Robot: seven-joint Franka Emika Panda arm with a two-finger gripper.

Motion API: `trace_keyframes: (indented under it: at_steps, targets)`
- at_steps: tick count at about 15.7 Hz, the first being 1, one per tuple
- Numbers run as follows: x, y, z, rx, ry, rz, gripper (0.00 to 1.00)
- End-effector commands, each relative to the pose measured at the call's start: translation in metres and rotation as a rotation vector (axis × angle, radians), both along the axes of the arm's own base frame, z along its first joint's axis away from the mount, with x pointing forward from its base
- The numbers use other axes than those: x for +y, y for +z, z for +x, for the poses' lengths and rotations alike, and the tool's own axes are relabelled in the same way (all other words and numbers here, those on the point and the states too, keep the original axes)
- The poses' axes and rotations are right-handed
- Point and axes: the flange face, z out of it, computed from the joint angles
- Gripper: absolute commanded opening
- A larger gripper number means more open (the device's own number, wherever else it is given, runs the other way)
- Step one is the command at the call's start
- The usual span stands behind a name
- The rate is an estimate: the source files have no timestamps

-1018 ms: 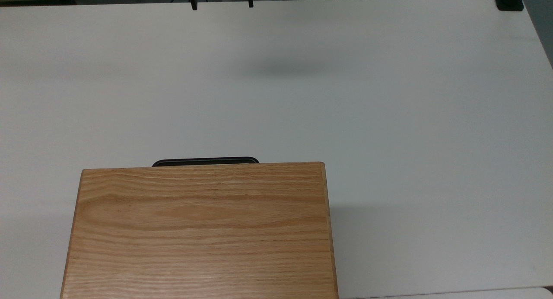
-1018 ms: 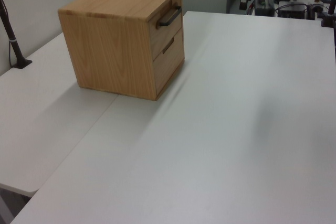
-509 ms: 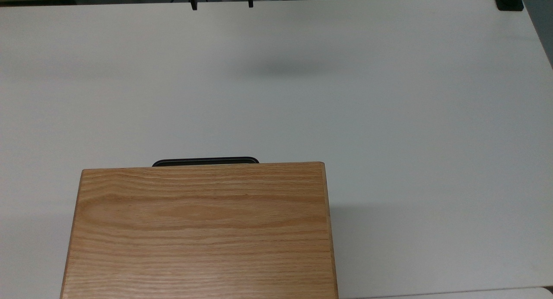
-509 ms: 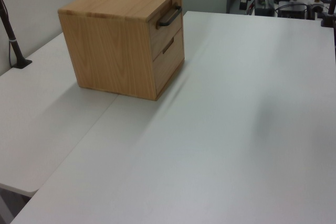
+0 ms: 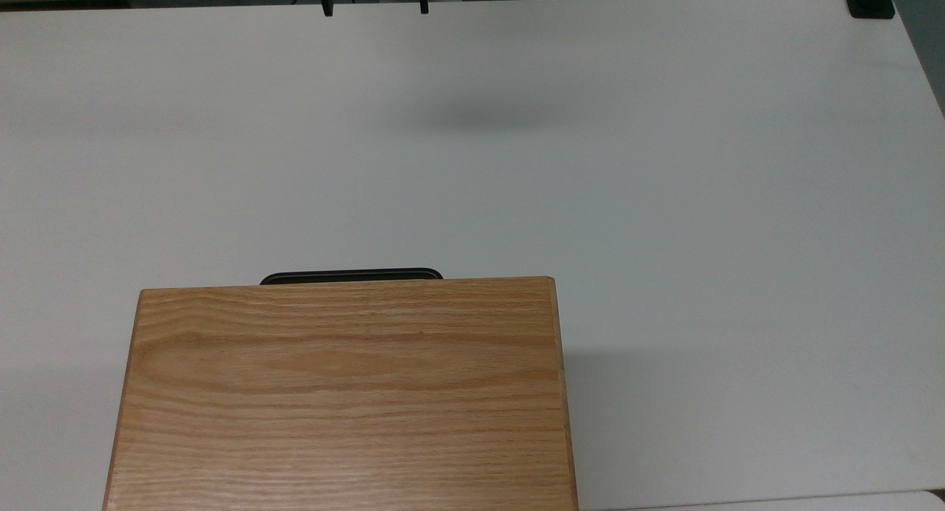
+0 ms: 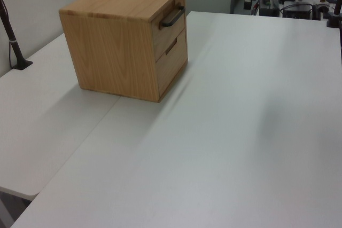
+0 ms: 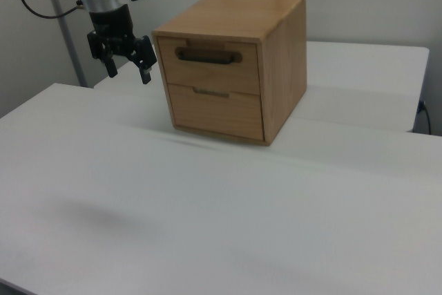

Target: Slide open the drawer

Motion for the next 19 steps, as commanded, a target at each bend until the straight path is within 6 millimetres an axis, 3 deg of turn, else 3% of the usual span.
trace_keyframes:
  at_steps: [1, 8, 11, 13, 16, 19]
  targets:
    - [-0.001, 0.006, 0.004, -0.057, -0.241, 0.036, 1.0]
    - [-0.02, -0.006, 0.041, -0.196, -0.808, 0.196, 1.0]
    - [-0.024, -0.028, 0.067, -0.232, -1.055, 0.254, 0.95]
    - [-0.04, -0.032, 0.076, -0.27, -1.106, 0.302, 0.77]
    - [-0.041, -0.042, 0.092, -0.289, -1.175, 0.423, 0.53]
    - [-0.065, -0.035, 0.096, -0.336, -1.251, 0.508, 0.48]
